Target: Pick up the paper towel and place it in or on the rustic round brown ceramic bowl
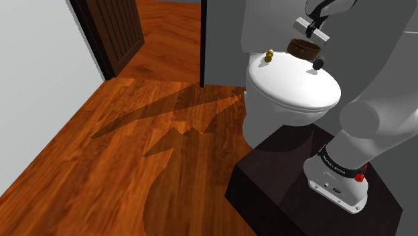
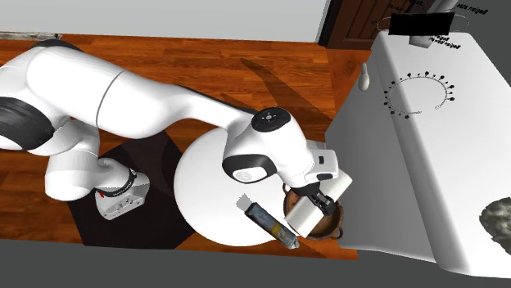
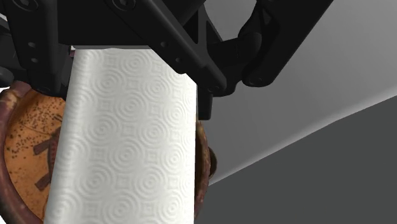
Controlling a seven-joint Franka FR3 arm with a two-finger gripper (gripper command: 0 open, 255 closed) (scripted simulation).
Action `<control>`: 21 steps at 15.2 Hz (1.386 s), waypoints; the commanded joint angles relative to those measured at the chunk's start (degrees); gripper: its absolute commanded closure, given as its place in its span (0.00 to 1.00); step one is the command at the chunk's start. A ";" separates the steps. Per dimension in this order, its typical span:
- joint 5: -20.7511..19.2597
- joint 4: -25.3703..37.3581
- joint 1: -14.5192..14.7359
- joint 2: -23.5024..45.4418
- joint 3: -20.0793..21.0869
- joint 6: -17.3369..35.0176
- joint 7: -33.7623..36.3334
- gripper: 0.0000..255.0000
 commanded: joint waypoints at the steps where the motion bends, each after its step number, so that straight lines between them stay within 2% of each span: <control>1: 0.00 -0.06 -0.02 0.03 0.00 0.12 0.01 1.00; 5: 0.00 -0.06 -0.02 0.03 0.00 0.12 0.01 1.00; 6: 0.00 -0.06 -0.02 0.03 0.00 0.12 0.01 0.00; 11: 0.00 -0.06 -0.02 0.03 0.00 0.12 0.01 0.00; 15: -3.18 -1.88 2.25 -6.48 -0.49 -4.67 2.02 0.00; 21: -3.19 -1.88 2.22 -6.48 -0.46 -4.67 2.03 0.00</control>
